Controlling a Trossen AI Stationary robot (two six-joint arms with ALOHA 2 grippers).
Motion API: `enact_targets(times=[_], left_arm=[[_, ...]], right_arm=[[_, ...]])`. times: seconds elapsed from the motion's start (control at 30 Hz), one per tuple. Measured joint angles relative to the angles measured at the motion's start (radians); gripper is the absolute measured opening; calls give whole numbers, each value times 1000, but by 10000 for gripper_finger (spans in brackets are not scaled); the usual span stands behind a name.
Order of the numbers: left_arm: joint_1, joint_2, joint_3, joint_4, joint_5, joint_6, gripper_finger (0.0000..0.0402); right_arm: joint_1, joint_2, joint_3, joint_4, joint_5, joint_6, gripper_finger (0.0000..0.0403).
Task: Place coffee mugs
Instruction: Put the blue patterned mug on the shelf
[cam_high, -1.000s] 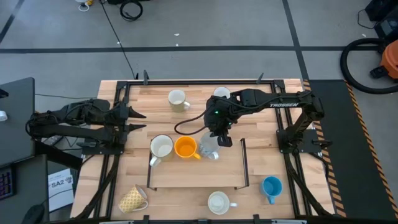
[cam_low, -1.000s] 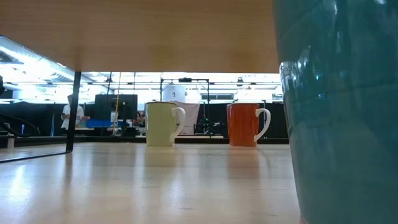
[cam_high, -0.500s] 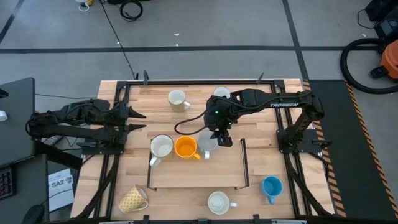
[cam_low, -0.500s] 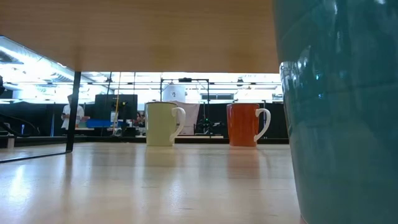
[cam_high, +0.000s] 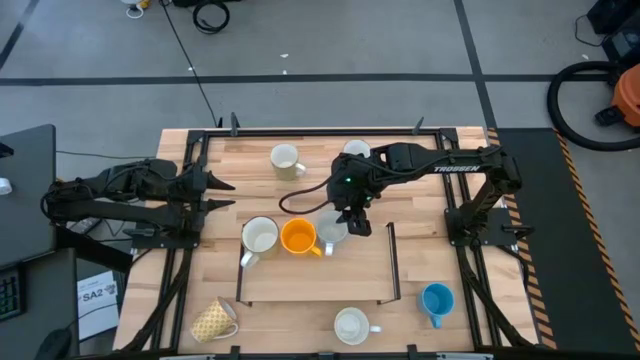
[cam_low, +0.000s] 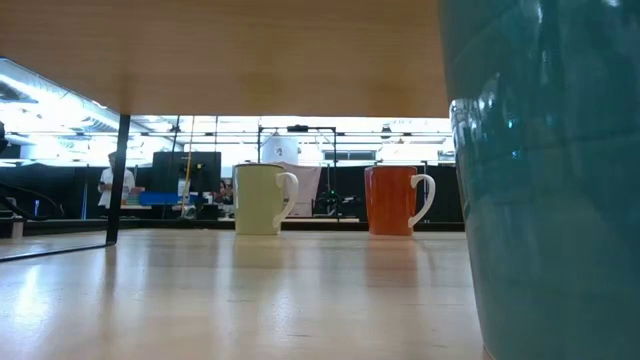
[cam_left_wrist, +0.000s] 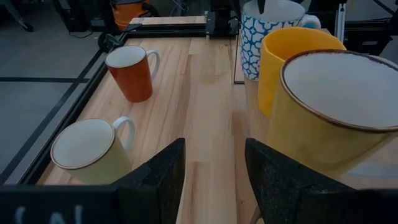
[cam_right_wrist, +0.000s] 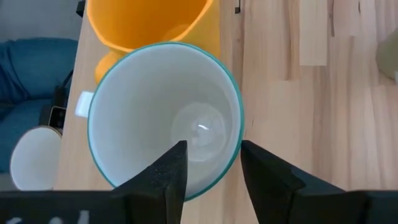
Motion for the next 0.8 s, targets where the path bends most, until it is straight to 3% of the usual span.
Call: enact_targets(times=[0.2, 0.57, 0.8], left_arm=[[0, 0, 0, 0, 0, 0, 173], [0, 0, 0, 0, 0, 0, 173], [0, 0, 0, 0, 0, -1, 173]], right_arm=[[0, 0, 0, 0, -1, 84, 177], [0, -1, 0, -1, -1, 415, 179], [3, -1, 0, -52, -38, 487, 179]])
